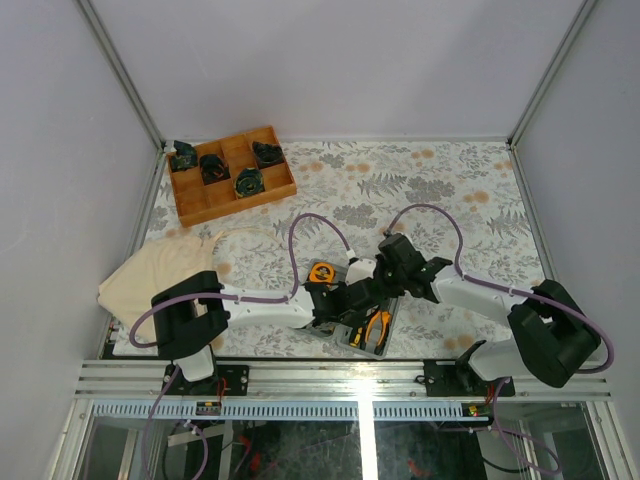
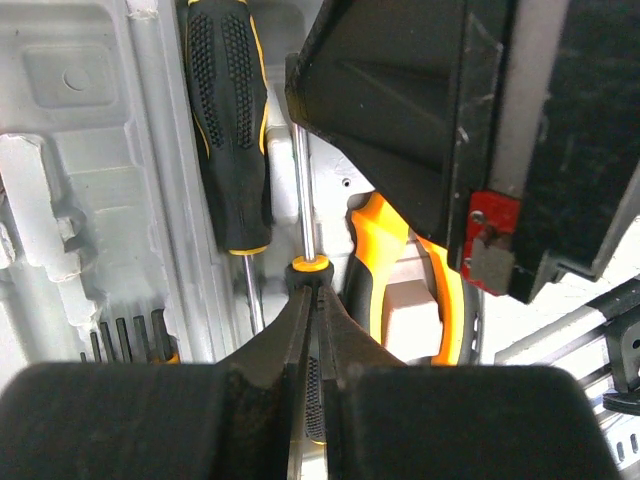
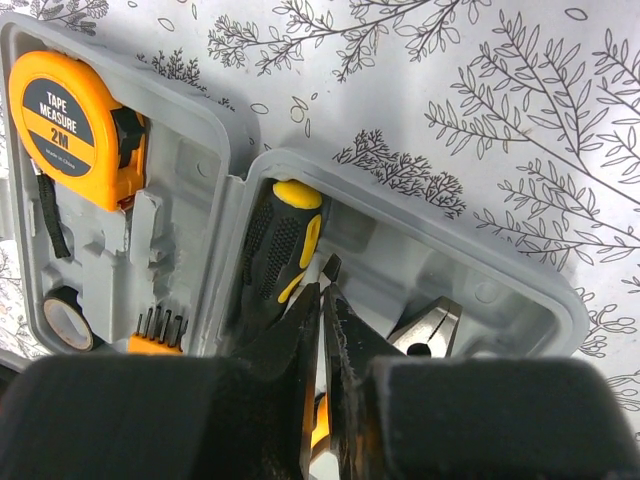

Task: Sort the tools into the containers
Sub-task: Adjust the screwdriver in the storage box.

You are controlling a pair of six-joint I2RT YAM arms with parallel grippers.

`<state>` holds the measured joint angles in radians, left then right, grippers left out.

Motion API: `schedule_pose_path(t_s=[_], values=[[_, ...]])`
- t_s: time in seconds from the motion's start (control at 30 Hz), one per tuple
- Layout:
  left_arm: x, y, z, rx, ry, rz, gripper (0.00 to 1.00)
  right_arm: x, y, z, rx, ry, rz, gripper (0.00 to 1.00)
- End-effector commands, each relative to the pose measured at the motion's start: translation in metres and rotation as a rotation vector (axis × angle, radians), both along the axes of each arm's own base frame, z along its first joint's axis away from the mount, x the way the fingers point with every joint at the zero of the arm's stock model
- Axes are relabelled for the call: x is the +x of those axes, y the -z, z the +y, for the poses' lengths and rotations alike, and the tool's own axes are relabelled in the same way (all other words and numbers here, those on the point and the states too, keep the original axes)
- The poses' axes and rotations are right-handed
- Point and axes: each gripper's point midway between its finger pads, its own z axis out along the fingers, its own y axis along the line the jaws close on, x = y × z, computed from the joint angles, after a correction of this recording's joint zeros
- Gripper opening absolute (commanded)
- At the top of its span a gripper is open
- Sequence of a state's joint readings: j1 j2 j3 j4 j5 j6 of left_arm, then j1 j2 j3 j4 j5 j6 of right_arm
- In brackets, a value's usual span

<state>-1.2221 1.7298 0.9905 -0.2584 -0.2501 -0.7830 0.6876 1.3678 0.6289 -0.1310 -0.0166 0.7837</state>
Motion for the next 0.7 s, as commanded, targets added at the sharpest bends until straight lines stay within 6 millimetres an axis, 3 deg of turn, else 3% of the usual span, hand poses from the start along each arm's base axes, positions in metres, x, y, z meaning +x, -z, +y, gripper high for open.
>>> schedule_pose_path(t_s=[0.0, 0.17, 0.67], values=[[-0.039, 0.072, 0.063, 0.277, 0.048, 0.174, 0.02, 0.012, 0.004, 0.001, -0.058, -0.009, -0.023, 0.10], [-0.040, 0.074, 0.064, 0.285, 0.052, 0.178, 0.02, 0.008, 0.012, -0.002, -0.102, -0.019, 0.018, 0.01], [-0.049, 0.086, 0.066, 0.321, 0.086, 0.228, 0.01, -0.023, 0.056, -0.018, -0.242, -0.041, 0.210, 0.00]])
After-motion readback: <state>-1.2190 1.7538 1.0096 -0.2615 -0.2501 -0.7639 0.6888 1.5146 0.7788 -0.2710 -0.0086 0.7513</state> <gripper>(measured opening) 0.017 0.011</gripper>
